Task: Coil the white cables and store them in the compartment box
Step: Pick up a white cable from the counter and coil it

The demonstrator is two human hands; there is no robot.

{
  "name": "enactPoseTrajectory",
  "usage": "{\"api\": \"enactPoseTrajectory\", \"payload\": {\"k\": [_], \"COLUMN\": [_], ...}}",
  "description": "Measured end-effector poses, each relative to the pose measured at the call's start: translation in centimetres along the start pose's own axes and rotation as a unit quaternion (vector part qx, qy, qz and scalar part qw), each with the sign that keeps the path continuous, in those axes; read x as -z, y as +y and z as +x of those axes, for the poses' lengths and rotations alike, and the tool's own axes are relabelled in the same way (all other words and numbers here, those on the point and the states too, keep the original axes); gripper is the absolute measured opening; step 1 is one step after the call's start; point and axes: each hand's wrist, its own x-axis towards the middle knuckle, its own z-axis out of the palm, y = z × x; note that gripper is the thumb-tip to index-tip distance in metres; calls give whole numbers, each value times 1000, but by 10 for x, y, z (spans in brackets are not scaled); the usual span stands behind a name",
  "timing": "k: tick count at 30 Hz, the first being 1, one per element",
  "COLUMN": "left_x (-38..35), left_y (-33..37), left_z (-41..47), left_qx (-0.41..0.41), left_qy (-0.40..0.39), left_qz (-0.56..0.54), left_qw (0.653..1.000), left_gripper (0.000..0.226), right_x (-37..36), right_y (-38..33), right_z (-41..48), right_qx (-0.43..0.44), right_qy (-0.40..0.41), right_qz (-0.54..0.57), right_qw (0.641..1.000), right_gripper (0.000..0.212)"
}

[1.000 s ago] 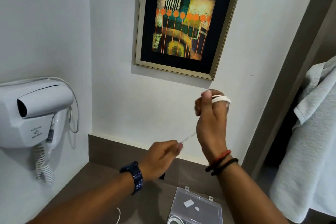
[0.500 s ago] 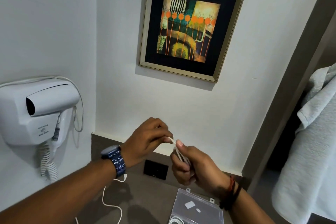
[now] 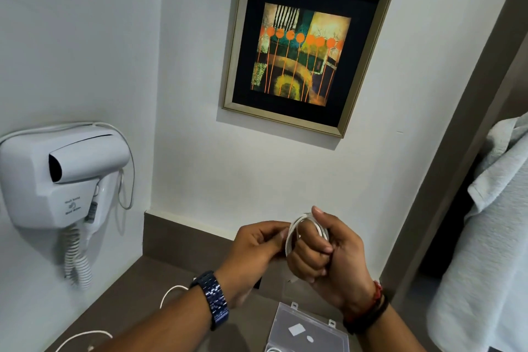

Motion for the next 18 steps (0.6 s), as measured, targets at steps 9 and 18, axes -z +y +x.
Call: {"api": "enactPoseTrajectory", "payload": {"k": [9,18], "left_x": [3,-5], "left_y": [-2,-13], "left_z": [3,7], "left_qx": [41,36], "left_qy": [-55,22], "left_qz": [-10,35], "left_qw": [998,998], "left_gripper": [26,13], "right_x": [18,27], "right_y": [7,16], "right_z": [-4,-8], "right_qx": [6,1], "right_qy": [33,175], "right_qz": [20,-93], "right_qw": [999,980], "right_gripper": [48,48]}}
